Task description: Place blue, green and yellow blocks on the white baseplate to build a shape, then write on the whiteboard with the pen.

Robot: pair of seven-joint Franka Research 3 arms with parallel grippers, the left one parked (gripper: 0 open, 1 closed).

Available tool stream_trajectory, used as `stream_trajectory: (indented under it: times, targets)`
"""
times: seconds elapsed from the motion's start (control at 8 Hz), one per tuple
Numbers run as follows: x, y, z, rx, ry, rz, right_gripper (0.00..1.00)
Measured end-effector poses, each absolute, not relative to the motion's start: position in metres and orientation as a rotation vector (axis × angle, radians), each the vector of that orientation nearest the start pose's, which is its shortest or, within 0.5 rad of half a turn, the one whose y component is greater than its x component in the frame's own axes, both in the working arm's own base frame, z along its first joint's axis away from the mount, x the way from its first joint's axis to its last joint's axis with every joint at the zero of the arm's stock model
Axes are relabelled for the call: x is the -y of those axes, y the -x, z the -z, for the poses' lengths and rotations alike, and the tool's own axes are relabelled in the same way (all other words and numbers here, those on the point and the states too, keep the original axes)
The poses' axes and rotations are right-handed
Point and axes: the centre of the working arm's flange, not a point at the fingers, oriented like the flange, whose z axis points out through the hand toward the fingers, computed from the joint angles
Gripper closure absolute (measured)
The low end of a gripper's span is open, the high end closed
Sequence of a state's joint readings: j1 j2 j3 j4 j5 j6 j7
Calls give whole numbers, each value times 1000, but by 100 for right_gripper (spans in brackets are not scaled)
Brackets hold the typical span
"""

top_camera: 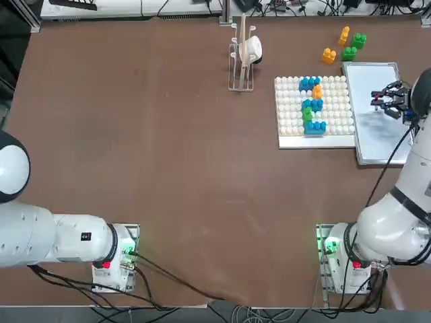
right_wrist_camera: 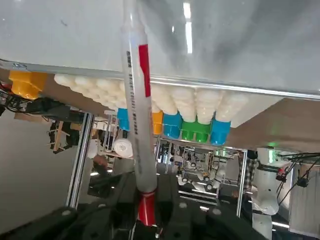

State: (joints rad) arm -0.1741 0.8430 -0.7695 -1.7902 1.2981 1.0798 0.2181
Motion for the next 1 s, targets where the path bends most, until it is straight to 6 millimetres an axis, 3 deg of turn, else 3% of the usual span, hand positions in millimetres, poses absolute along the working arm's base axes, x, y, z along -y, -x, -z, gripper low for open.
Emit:
stream_trajectory:
  times: [0.62, 1.0]
  targets:
    - [314, -463, -181, -1352, 1320, -812, 81]
    - [319, -463, -183, -1362, 1323, -784, 81]
